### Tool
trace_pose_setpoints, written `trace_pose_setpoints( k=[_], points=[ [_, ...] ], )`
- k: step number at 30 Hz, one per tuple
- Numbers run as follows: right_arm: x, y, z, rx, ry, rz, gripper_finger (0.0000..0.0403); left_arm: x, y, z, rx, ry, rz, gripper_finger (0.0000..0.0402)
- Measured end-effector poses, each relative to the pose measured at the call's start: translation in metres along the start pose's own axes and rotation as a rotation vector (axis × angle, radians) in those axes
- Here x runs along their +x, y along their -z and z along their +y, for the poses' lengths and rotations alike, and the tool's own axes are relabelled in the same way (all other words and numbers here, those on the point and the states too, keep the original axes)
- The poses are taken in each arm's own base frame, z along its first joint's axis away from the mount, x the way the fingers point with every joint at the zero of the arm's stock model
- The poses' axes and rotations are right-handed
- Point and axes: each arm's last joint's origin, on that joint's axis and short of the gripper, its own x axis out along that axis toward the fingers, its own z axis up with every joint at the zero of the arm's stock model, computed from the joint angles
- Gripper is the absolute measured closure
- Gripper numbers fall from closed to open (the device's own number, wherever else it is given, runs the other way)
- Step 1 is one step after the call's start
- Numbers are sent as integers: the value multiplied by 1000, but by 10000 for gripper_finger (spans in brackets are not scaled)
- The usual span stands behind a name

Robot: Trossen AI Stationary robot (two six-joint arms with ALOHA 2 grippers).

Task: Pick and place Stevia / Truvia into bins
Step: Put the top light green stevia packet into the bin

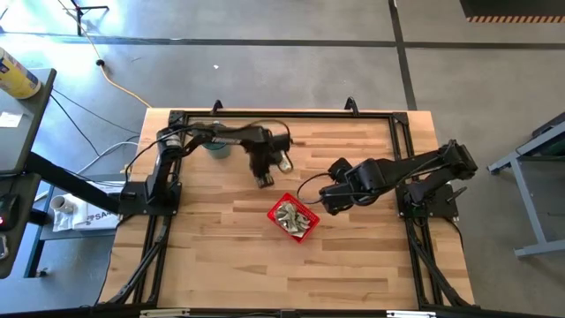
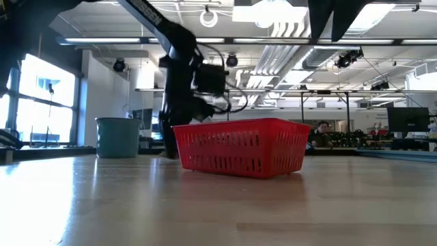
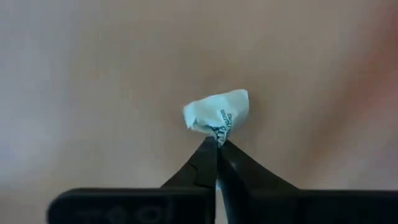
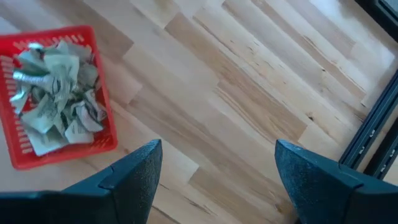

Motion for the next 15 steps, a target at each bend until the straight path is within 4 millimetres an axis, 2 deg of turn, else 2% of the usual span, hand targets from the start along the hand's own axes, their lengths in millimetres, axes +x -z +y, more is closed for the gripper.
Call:
trace_pose_setpoints(
  k=[3,5,9,12,15],
  points=[
    [-2,5,2,-43,-8,-2,101,-25,7,-47,61,127,-74,381],
    [-5,10,5,-78,-17,0,101,-43,14,-82,105,141,-163,380],
    [-12,27,11,-134,-42,-1,101,-61,29,-148,167,128,-348,360],
    [-18,41,14,-153,-56,-8,101,-66,36,-190,199,180,-480,355],
    [-24,55,18,-165,-75,-14,101,-53,35,-215,174,136,-570,362]
  ],
)
